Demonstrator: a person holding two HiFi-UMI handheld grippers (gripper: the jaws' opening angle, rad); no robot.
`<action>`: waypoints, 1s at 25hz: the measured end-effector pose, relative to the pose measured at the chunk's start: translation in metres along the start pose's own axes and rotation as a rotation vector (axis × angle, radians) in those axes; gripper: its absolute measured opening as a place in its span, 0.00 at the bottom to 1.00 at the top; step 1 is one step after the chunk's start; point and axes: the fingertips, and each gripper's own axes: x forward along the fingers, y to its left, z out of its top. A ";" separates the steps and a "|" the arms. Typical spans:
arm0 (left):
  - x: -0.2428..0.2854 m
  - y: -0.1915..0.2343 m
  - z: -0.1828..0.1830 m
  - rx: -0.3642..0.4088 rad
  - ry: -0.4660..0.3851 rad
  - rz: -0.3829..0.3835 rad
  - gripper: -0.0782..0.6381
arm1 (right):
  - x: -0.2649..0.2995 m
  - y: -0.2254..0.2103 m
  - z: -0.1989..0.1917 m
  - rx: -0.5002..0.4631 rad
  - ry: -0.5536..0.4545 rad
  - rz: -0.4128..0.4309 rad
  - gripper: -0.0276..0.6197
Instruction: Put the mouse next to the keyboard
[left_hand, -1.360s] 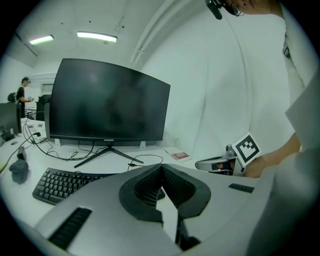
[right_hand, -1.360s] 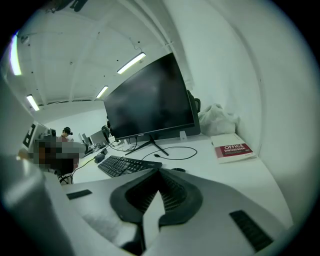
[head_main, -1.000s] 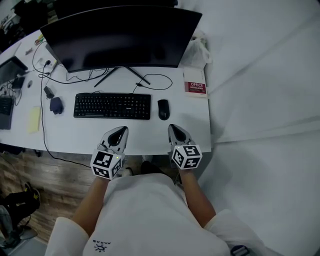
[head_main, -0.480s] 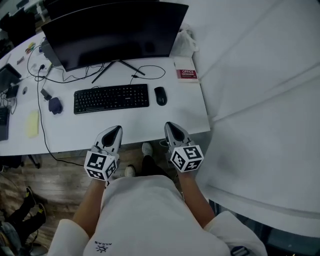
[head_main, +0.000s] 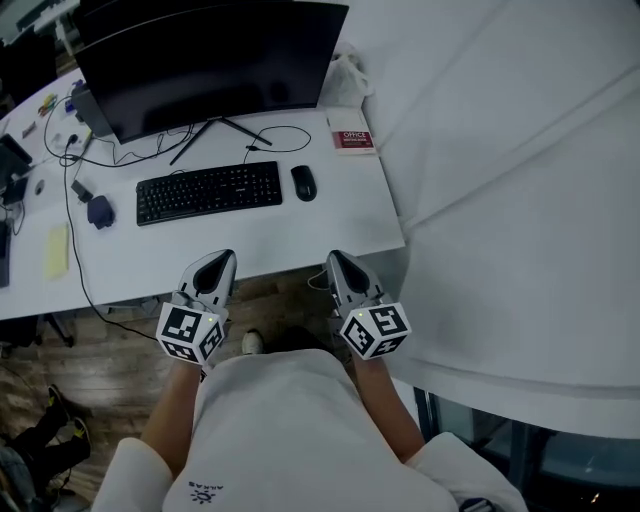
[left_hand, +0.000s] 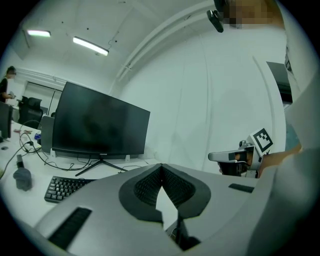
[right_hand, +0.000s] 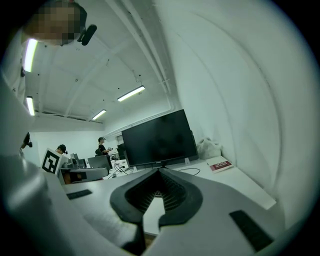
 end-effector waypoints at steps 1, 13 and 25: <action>0.000 -0.004 0.002 0.003 -0.003 0.001 0.12 | -0.002 -0.001 0.002 0.000 -0.003 0.006 0.07; 0.005 -0.031 0.007 -0.044 -0.045 0.087 0.12 | -0.013 -0.027 0.016 -0.050 0.020 0.090 0.07; 0.012 -0.039 0.004 -0.039 -0.026 0.102 0.12 | -0.017 -0.038 0.013 -0.064 0.037 0.081 0.07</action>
